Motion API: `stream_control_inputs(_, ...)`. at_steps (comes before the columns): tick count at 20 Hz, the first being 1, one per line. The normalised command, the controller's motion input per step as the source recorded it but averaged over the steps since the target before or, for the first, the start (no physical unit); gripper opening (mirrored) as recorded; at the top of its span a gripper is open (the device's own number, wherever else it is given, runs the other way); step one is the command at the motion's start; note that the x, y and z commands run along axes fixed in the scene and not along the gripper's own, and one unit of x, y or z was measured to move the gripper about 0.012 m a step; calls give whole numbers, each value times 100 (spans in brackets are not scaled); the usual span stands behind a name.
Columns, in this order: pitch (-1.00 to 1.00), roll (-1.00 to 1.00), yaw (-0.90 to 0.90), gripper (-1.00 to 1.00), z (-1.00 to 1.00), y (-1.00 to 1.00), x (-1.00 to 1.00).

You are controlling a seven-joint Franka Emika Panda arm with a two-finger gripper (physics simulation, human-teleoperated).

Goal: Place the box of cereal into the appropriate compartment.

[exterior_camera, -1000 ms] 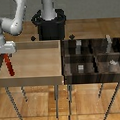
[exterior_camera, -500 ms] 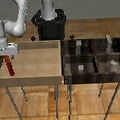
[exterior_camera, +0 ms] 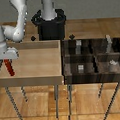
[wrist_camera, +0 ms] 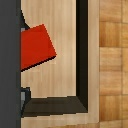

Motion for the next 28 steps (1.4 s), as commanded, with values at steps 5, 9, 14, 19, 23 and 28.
stream_control_inputs(5, 0, 0, 0, -100, 0, 0, 0)
stream_control_inputs(9, 0, 0, 0, -100, 25, 0, 0)
stream_control_inputs(14, 0, 0, 0, -100, 100, 0, 0)
stream_control_inputs(19, 0, 0, 0, -100, 100, 0, 0)
stream_control_inputs(23, 0, 0, 0, -100, 100, 0, 0)
stream_control_inputs(28, 0, 0, 0, -100, 40, 40, 0)
